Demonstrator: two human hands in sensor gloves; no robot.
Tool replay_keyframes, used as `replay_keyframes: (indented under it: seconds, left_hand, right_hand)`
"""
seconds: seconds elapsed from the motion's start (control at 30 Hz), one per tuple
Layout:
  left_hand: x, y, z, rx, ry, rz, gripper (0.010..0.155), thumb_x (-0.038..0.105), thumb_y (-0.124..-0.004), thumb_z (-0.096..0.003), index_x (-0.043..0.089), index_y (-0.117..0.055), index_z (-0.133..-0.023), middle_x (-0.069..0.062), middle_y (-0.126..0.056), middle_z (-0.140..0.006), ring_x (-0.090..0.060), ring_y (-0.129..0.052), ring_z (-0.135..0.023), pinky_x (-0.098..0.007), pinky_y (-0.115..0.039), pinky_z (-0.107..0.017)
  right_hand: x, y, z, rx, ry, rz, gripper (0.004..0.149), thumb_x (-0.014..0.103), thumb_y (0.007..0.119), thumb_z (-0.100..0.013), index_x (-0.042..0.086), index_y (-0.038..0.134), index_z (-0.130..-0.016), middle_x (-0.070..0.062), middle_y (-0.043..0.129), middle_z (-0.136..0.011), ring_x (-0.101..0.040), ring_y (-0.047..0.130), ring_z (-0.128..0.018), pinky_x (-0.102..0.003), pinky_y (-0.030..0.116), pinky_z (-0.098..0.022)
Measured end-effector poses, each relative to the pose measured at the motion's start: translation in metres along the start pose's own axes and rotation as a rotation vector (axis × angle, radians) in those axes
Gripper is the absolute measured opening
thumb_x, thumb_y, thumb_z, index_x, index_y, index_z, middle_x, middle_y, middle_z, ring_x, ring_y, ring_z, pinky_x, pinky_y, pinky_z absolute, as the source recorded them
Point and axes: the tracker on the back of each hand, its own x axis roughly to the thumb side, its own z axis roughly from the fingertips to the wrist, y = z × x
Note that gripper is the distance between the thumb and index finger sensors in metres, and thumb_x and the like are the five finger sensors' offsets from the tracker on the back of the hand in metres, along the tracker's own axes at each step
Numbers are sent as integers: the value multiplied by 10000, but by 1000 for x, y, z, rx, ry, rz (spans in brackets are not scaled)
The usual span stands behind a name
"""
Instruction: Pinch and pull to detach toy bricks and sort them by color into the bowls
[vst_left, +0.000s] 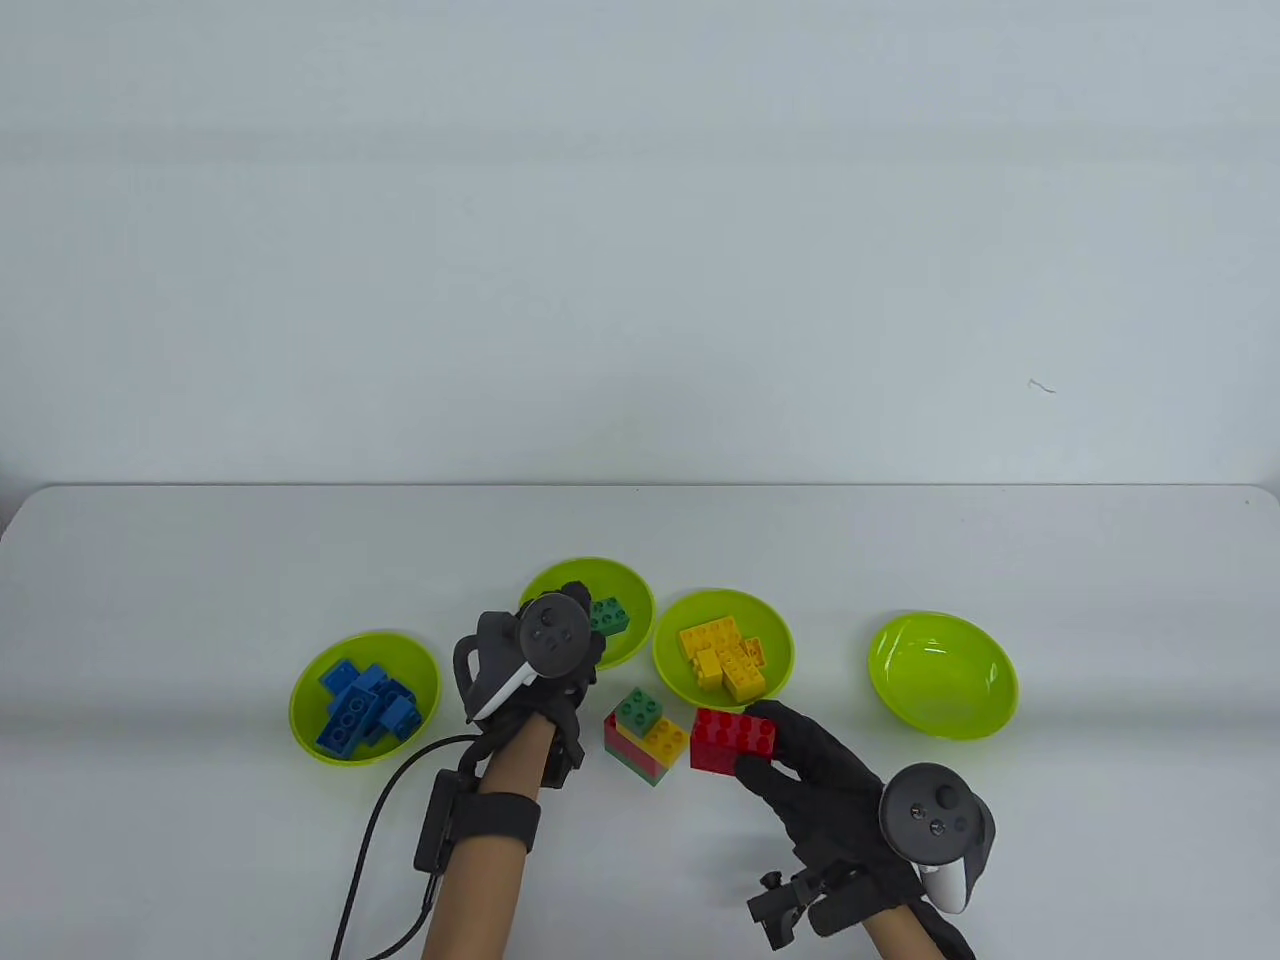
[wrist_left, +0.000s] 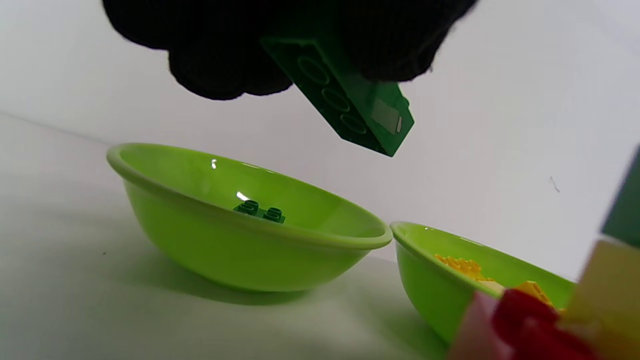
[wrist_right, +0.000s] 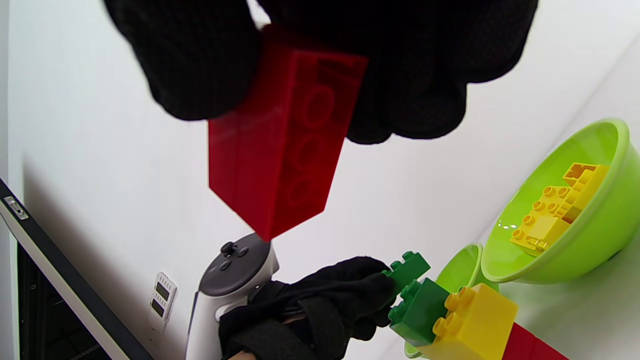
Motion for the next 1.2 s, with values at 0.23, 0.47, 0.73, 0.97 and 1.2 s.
replay_keyframes:
  seconds: [0.23, 0.47, 0.73, 0.97, 1.2]
  left_hand:
    - [4, 1, 4, -13, -27, 45, 710, 411, -713, -514, 1, -526, -1062, -304, -650, -1007, -476, -717, -884, -593, -564, -671]
    - [13, 43, 47, 23, -204, 217, 751, 467, -672, -530, -23, -500, -1072, -336, -612, -1021, -513, -678, -898, -617, -534, -668]
    - [56, 59, 130, -23, -435, 503, 773, 477, -683, -532, -40, -494, -1075, -355, -609, -1023, -532, -678, -898, -634, -537, -661]
    - [67, 32, 146, -27, -457, 598, 853, 503, -730, -500, -64, -447, -1071, -368, -588, -1018, -535, -671, -893, -638, -537, -656]
    - [66, 27, 156, 19, -434, 767, 761, 450, -723, -506, -60, -523, -1034, -339, -691, -949, -487, -766, -825, -612, -601, -624]
  right_hand:
    - [0, -2, 0, -1, -2, 10, 612, 404, 807, -461, 50, 728, -954, -190, 857, -874, -387, 877, -752, -542, 657, -637]
    - [-1, -4, 1, -11, 3, 10, 614, 403, 805, -462, 52, 722, -959, -188, 850, -882, -389, 873, -757, -542, 653, -640]
    - [8, 2, 4, 18, -20, -28, 613, 410, 801, -467, 60, 716, -963, -180, 846, -888, -379, 871, -765, -537, 653, -645]
    - [18, 12, 9, 69, -46, -88, 613, 413, 800, -468, 63, 715, -964, -180, 847, -889, -378, 872, -765, -535, 654, -646]
    - [24, 17, 12, 113, -72, -129, 614, 415, 797, -469, 67, 710, -968, -173, 842, -896, -372, 870, -773, -533, 655, -650]
